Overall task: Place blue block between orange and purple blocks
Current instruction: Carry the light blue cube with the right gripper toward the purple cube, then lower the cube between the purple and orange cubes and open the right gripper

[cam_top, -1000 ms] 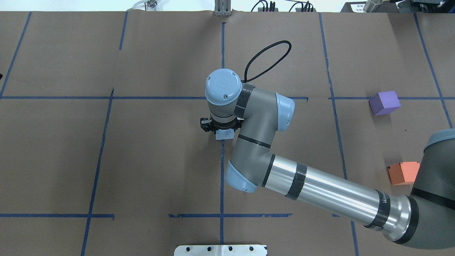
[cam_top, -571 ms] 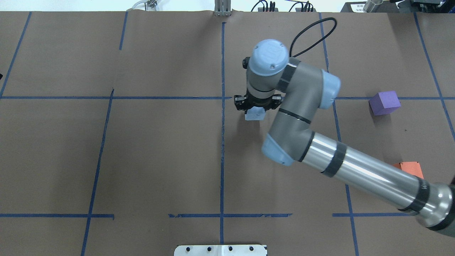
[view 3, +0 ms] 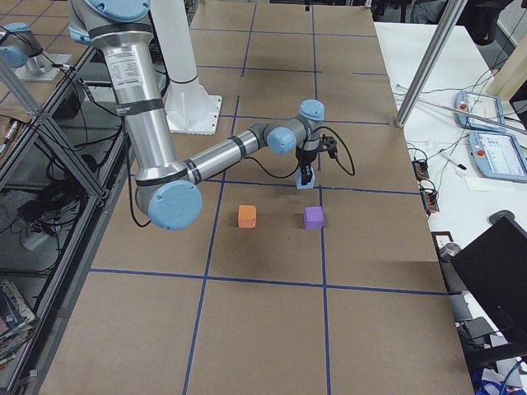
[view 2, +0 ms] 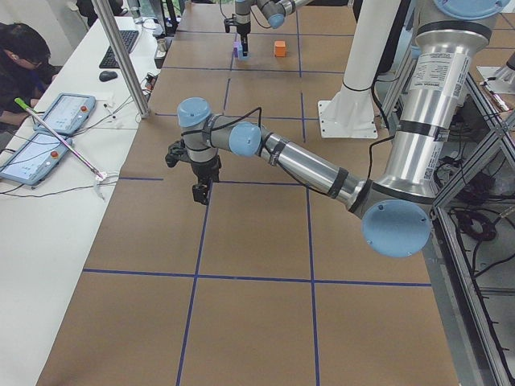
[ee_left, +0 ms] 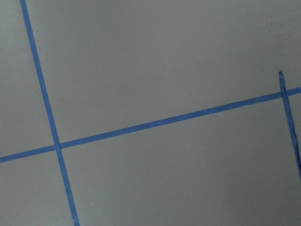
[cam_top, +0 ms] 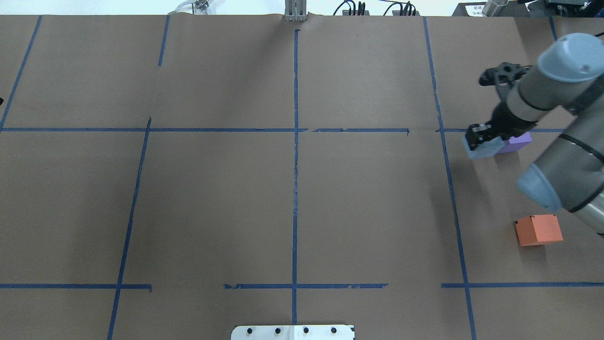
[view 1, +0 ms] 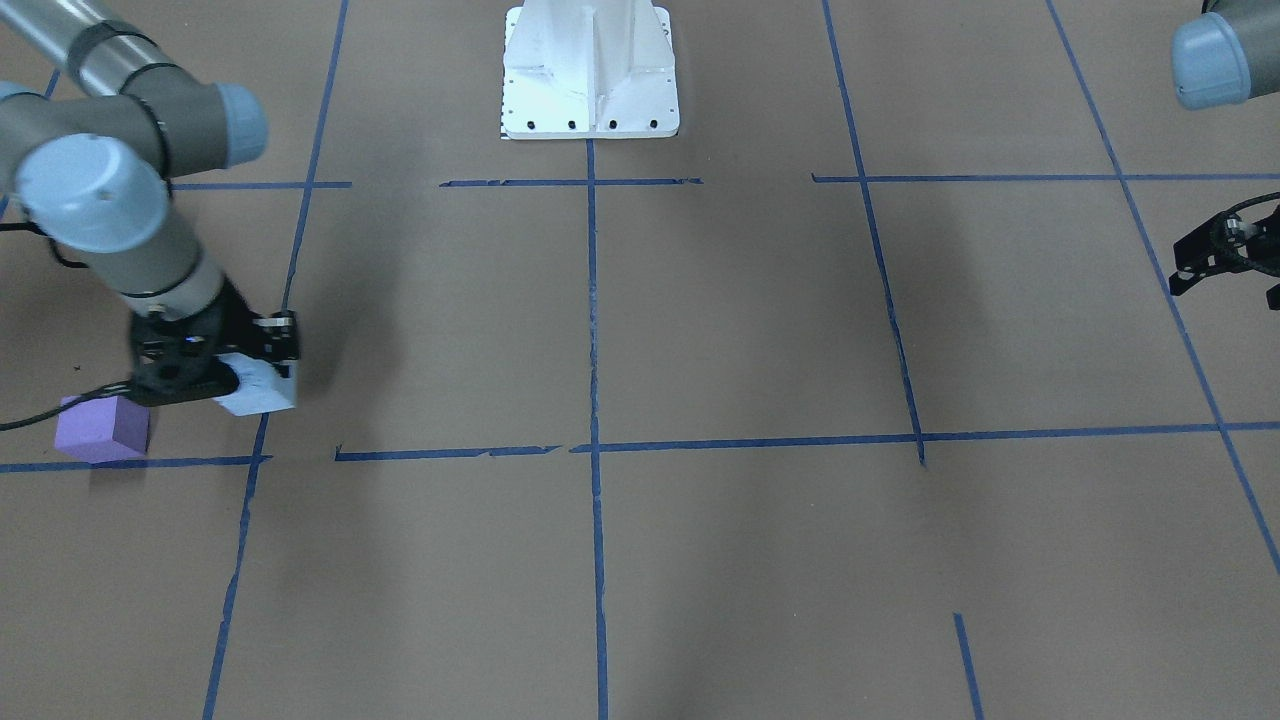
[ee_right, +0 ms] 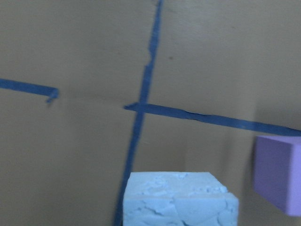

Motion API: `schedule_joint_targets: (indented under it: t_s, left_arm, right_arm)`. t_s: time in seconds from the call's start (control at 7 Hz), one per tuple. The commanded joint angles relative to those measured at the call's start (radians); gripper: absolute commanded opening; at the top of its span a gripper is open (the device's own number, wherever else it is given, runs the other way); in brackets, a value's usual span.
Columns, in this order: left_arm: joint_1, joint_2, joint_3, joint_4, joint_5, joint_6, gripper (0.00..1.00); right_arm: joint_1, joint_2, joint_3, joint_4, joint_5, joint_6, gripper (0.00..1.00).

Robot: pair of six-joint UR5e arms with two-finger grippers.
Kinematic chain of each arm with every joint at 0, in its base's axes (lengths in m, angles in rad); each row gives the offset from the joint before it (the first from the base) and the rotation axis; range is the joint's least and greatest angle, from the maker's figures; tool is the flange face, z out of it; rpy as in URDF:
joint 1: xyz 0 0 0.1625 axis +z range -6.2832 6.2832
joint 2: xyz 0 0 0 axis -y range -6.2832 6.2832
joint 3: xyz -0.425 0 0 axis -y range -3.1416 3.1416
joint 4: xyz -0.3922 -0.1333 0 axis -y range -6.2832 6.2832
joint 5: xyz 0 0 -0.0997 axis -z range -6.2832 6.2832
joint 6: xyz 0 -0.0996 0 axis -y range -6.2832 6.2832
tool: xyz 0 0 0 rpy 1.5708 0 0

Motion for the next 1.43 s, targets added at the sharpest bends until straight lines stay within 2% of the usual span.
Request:
schedule_joint_targets:
  t_s: [0.0, 0.14, 0.43, 0.57, 0.71, 0.86, 1.14, 1.29]
  left_arm:
    - [0.000, 0.008, -0.007, -0.002, 0.000, -0.027, 1.00]
    - [0.000, 0.008, -0.010, -0.002, 0.000, -0.031, 1.00]
    - [0.000, 0.006, -0.010, -0.002, 0.000, -0.031, 1.00]
    - [0.000, 0.008, -0.010, -0.002, 0.000, -0.031, 1.00]
    - [0.000, 0.008, -0.010, -0.002, 0.000, -0.031, 1.00]
    - [0.000, 0.008, -0.010, -0.002, 0.000, -0.031, 1.00]
    - [0.000, 0.008, -0.012, -0.002, 0.000, -0.029, 1.00]
    - [0.000, 0.008, -0.012, -0.003, 0.000, -0.029, 1.00]
  right_arm:
    - [0.074, -0.217, 0.018, 0.165, 0.056, -0.058, 0.11]
    - [0.074, -0.230, 0.024, 0.169, 0.056, -0.027, 0.18]
    - [0.061, -0.221, 0.041, 0.170, 0.054, 0.083, 0.20]
    - [0.044, -0.221, 0.037, 0.170, 0.048, 0.083, 0.36]
    - [0.024, -0.221, 0.035, 0.170, 0.045, 0.082, 0.75]
    - [0.022, -0.227, 0.037, 0.172, 0.045, 0.076, 1.00]
    - [0.027, -0.226, 0.046, 0.170, 0.045, 0.071, 1.00]
    - [0.036, -0.229, 0.084, 0.158, 0.054, 0.068, 1.00]
